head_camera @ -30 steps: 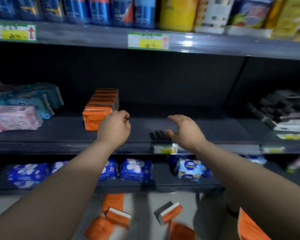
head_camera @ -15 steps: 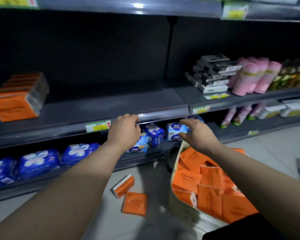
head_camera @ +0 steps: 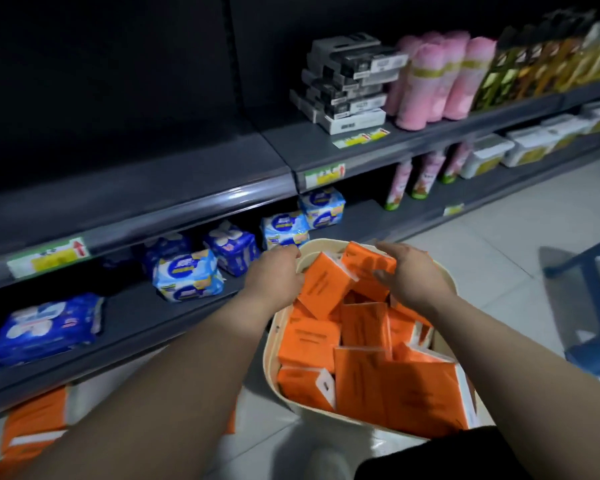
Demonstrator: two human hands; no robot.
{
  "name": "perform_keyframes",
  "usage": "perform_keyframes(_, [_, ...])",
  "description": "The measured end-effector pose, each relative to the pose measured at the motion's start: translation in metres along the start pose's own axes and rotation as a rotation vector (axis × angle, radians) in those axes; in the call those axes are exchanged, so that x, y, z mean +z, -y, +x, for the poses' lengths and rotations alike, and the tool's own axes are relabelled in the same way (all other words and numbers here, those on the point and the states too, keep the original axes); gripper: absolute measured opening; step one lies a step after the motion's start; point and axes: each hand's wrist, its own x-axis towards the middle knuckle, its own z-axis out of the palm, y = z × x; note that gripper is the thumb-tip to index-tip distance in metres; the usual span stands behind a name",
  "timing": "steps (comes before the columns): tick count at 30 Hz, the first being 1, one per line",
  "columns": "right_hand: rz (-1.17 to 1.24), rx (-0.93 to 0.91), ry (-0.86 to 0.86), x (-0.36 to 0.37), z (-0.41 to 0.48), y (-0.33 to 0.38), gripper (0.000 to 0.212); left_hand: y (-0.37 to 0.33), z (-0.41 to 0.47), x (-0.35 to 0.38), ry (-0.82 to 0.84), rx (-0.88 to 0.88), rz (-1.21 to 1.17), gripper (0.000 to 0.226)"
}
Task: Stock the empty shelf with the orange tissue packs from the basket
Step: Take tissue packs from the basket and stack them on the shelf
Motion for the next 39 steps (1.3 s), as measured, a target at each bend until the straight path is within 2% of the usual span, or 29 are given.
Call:
perform_keyframes(6, [0.058, 0.113, -0.044, 0.015, 0.023, -0.03, 0.05, -0.003, 0.047, 0.048, 0.172, 0.013, 0.04, 0.051])
perform_keyframes(8, [0.08, 0.134, -0.054, 0.018, 0.03, -0.038, 0.052, -0.001, 0.059, 0.062, 0.219, 0.002, 0.036, 0.067])
perform_keyframes(11, [0.095, 0.165, -0.058, 0.024, 0.035, -0.048, 0.053, 0.004, 0.073, 0.08, 0.303, -0.037, 0.019, 0.102])
perform_keyframes(13, [0.087, 0.167, -0.063, 0.027, 0.037, -0.052, 0.053, 0.005, 0.079, 0.089, 0.319, -0.045, 0.045, 0.11])
perform_keyframes(15, [0.076, 0.163, -0.061, 0.029, 0.037, -0.053, 0.053, 0.003, 0.081, 0.094, 0.282, -0.021, 0.072, 0.105])
perform_keyframes(17, [0.046, 0.154, -0.067, 0.032, 0.038, -0.053, 0.052, 0.0, 0.081, 0.093, 0.239, 0.035, 0.054, 0.091])
perform_keyframes(20, [-0.007, 0.136, -0.063, 0.034, 0.04, -0.05, 0.05, 0.0, 0.076, 0.08, 0.177, 0.085, -0.1, 0.079])
perform_keyframes(24, [0.023, 0.102, -0.042, 0.039, 0.044, -0.046, 0.04, 0.01, 0.07, 0.038, -0.039, 0.082, -0.248, 0.072])
perform_keyframes(29, [0.028, 0.109, -0.009, 0.048, 0.049, -0.043, 0.044, 0.036, 0.055, -0.001, -0.108, 0.085, -0.214, 0.053])
perform_keyframes(33, [-0.05, 0.13, 0.073, 0.057, 0.056, -0.041, 0.052, 0.054, 0.044, -0.011, -0.139, 0.025, -0.106, 0.061])
perform_keyframes(39, [-0.214, 0.139, 0.084, 0.063, 0.063, -0.035, 0.041, 0.065, 0.035, -0.024, -0.074, -0.045, -0.283, 0.071])
